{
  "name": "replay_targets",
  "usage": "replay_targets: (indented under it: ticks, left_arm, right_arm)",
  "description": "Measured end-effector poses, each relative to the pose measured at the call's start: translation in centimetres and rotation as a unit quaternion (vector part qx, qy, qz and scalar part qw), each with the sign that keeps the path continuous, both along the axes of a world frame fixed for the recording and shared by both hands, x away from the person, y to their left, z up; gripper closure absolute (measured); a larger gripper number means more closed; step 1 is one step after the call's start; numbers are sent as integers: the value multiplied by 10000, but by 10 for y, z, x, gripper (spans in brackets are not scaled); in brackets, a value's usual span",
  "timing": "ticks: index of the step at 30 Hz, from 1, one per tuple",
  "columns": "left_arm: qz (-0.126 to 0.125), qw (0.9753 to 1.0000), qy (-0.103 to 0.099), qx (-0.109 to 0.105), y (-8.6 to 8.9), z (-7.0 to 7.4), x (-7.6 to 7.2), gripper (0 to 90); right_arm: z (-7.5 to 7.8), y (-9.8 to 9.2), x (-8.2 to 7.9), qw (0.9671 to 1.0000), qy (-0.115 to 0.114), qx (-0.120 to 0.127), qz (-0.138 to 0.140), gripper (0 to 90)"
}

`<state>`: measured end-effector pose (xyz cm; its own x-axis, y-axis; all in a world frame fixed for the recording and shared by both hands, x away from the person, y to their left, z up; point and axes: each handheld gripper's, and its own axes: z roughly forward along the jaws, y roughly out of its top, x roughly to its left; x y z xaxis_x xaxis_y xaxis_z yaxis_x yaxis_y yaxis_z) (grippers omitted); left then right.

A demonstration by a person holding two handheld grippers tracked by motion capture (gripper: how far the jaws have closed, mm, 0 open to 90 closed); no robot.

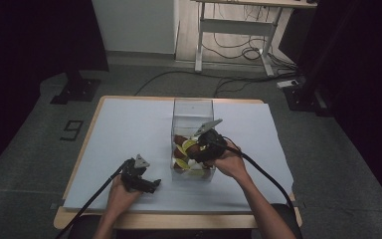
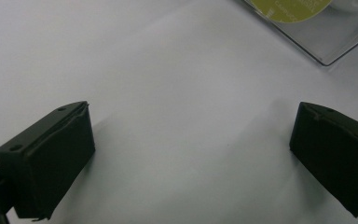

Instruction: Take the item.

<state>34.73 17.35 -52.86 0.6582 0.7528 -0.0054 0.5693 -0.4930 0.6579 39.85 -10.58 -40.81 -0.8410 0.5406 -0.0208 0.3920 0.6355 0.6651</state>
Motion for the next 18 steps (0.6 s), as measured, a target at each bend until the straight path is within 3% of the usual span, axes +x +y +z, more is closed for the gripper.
replay_targets:
  ticks: [18]
  left_arm:
    - [0, 10000, 2, -1, 0, 0, 0, 0]
  right_arm:
    - [17, -20, -1, 9996, -159, 17, -241, 393]
